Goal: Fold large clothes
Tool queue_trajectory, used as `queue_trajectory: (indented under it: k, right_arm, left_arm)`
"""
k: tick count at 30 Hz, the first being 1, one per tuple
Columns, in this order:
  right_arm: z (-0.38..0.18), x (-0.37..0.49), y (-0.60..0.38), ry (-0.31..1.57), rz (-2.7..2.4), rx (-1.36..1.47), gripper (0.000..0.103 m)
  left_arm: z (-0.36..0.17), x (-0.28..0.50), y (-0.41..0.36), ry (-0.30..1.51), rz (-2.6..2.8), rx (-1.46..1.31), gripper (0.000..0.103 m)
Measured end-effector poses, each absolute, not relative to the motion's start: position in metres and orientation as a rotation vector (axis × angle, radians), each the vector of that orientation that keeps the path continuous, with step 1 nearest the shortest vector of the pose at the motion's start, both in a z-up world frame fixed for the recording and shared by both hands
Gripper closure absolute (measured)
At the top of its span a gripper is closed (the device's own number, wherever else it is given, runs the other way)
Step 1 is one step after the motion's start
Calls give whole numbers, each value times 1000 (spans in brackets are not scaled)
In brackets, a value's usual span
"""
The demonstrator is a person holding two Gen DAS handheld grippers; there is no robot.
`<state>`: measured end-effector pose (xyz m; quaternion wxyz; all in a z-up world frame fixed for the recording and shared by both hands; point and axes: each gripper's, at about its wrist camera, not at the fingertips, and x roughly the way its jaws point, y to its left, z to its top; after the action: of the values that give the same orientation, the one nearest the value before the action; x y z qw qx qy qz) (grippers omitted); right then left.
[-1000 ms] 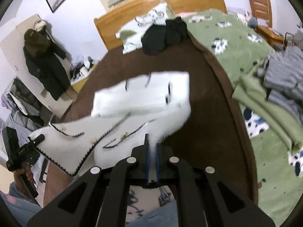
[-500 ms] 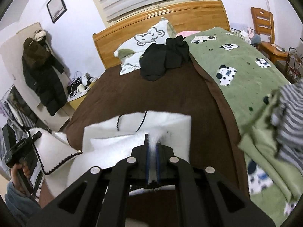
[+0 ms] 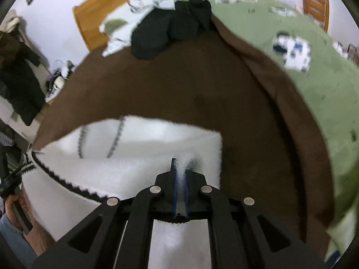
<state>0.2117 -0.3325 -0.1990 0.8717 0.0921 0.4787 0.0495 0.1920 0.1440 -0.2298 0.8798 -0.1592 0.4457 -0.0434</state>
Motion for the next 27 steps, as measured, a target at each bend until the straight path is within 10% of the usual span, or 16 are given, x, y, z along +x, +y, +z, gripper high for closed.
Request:
queue_trajectory:
  k: [14,15,16,18,27]
  right_arm:
    - [-198,216,-329,974,98,172,84]
    - [-192,214,-328,966,103,175,78]
    - [-187,212,-328,957,109,180,48]
    - [-167,201,-328,879,38,140,8]
    - [-133,185,-322,848,92,84,6]
  left_arm:
    - [-229,195,141,914,-108,-306,66]
    - [-223,194,142,901,-94,-304,47]
    - [-212,191,144,868,-69,-294,30]
    - [-195,185,149,811,-61,-295,27]
    - [-168,168,145,890,-84,-231,16]
